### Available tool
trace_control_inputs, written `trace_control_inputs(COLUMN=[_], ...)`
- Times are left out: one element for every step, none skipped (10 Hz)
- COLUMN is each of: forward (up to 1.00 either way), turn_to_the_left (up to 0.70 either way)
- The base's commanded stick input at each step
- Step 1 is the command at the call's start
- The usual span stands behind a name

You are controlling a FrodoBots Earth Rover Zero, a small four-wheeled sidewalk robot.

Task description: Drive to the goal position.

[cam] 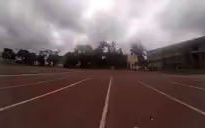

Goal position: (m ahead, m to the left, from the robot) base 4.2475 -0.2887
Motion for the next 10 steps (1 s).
trace_control_inputs(forward=[0.7, 0.7, 0.7, 0.7, 0.7, 0.7, 0.7, 0.7, 0.7, 0.7], turn_to_the_left=[0.0, 0.0, 0.0, 0.0, 0.0, 0.0, 0.0, 0.0, 0.0, 0.0])
